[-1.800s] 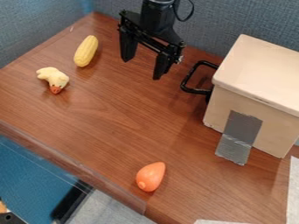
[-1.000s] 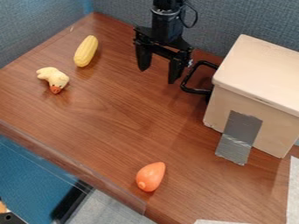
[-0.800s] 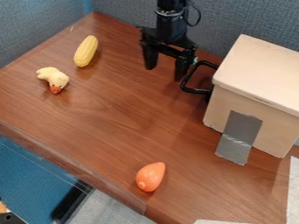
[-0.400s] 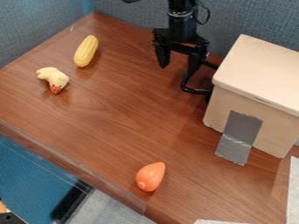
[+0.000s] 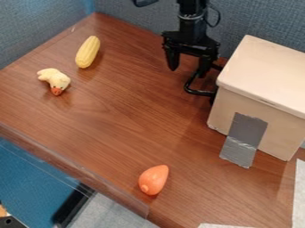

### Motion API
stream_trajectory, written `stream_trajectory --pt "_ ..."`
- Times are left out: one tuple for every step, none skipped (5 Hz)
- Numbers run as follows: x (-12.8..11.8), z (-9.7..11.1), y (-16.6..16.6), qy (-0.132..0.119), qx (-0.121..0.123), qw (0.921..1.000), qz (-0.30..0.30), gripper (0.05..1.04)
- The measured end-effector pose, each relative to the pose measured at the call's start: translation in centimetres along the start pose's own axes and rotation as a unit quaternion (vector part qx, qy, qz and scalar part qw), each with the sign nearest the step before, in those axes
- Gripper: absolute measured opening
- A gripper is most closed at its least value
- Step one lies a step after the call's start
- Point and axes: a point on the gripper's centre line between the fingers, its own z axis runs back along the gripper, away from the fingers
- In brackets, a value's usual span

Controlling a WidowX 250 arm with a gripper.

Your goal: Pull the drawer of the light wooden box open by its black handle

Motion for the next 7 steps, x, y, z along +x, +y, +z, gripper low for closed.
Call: stream_trajectory --pt "-0.7 -1.3 -0.3 0.022 0.000 0.9998 -0.001 1.000" --pt "-1.1 -1.4 -0.2 0.036 0.003 0.9993 0.010 0.959" --pt "-1.3 -2.3 0.0 0.051 0.003 0.9986 0.013 0.676" --pt "-1.2 -2.3 -0.1 0.051 0.003 0.9987 0.011 0.370" --pt "-1.2 -2.3 -0.3 0.050 0.003 0.9987 0.008 0.171" --pt "-1.3 -2.2 0.7 0.046 0.010 0.9987 0.018 0.130" --pt "-1.7 -1.9 2.2 0.049 0.022 0.9982 0.028 0.129"
